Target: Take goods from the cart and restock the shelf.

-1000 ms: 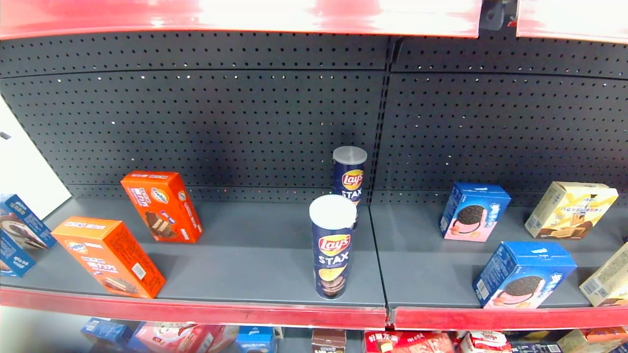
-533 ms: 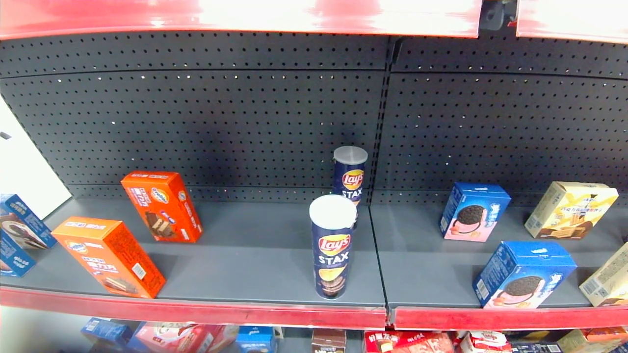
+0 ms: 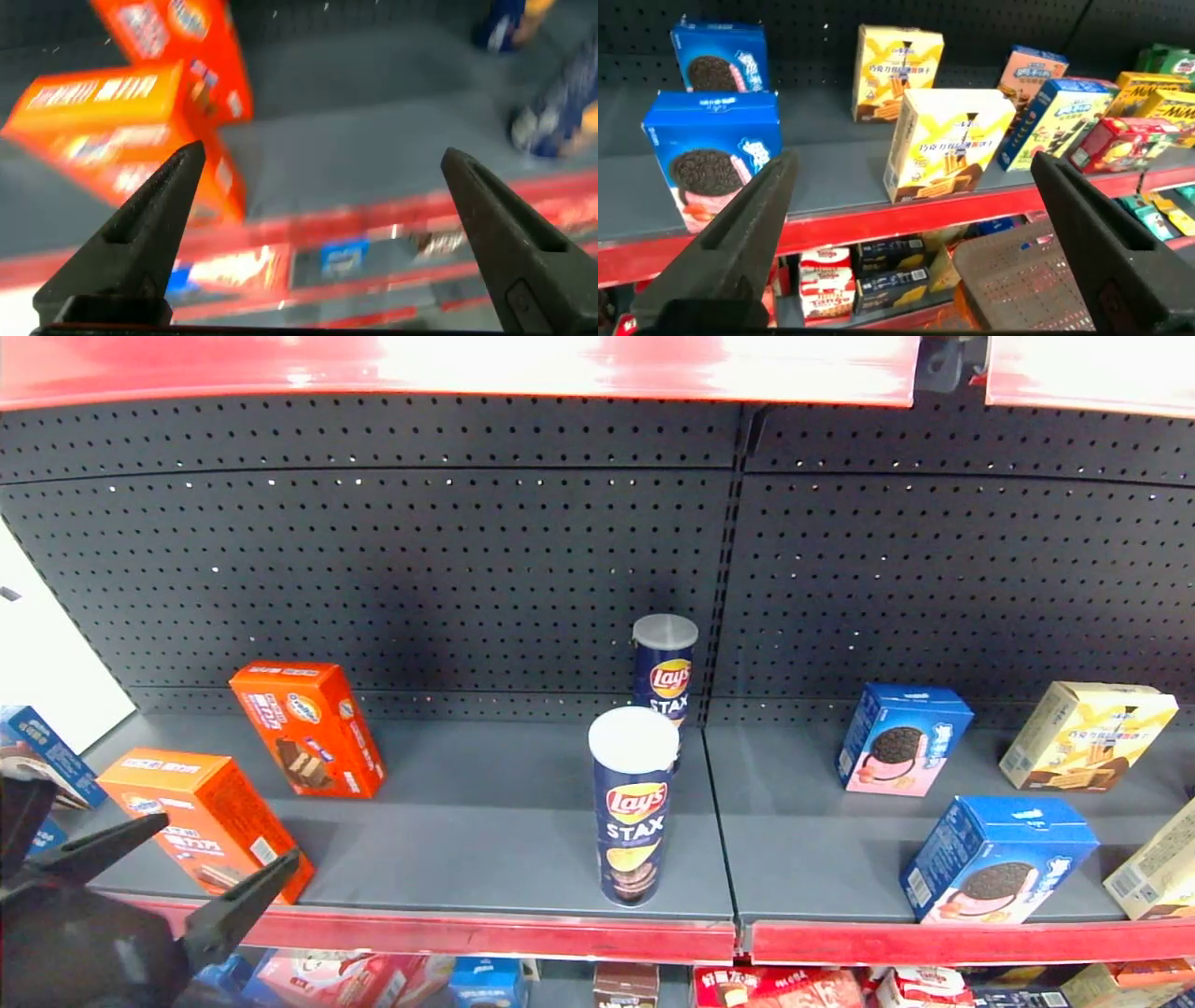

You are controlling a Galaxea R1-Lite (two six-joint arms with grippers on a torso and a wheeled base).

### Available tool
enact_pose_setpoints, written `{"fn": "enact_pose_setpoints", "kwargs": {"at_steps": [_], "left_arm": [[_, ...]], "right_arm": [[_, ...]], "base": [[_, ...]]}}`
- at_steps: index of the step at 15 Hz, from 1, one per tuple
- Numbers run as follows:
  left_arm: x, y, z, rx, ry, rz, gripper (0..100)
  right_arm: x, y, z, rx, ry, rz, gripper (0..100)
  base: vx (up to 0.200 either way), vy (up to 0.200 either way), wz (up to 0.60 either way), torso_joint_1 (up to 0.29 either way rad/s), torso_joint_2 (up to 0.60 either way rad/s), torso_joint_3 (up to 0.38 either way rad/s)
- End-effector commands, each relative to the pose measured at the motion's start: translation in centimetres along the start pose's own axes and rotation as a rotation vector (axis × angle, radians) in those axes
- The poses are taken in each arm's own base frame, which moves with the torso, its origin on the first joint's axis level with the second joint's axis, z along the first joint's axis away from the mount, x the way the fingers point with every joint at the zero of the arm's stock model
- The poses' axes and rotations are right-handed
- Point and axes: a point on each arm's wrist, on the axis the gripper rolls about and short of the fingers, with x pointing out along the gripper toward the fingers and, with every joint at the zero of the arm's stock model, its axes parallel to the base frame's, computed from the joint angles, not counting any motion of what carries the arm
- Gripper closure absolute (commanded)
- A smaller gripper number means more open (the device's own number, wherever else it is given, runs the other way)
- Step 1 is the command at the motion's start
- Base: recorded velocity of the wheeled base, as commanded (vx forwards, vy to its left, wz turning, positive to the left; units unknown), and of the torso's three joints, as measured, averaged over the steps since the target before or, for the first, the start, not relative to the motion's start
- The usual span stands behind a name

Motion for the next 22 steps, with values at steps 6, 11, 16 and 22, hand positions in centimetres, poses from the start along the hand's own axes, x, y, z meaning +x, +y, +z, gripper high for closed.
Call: {"fn": "enact_pose_setpoints", "kwargs": {"at_steps": [6, 11, 16, 22], "left_arm": [[7.2, -4.2, -1.3, 0.039, 0.091, 0.110, 0], [7.0, -4.1, -2.0, 0.044, 0.143, 0.111, 0], [7.2, -4.3, -1.8, 0.040, 0.137, 0.102, 0], [8.0, -4.6, -2.0, 0.016, 0.145, 0.045, 0]], "right_arm": [[0.0, 0.0, 0.1, -0.002, -0.002, 0.002, 0], [0.0, 0.0, 0.0, -0.063, 0.012, -0.037, 0], [-1.8, -0.5, -1.0, -0.159, 0.104, -0.088, 0], [-2.6, -1.1, -0.6, -0.130, 0.039, -0.005, 0]], "base": [[0.000, 0.000, 0.00, 0.000, 0.00, 0.000], [0.000, 0.000, 0.00, 0.000, 0.00, 0.000], [0.000, 0.000, 0.00, 0.000, 0.00, 0.000], [0.000, 0.000, 0.00, 0.000, 0.00, 0.000]]}}
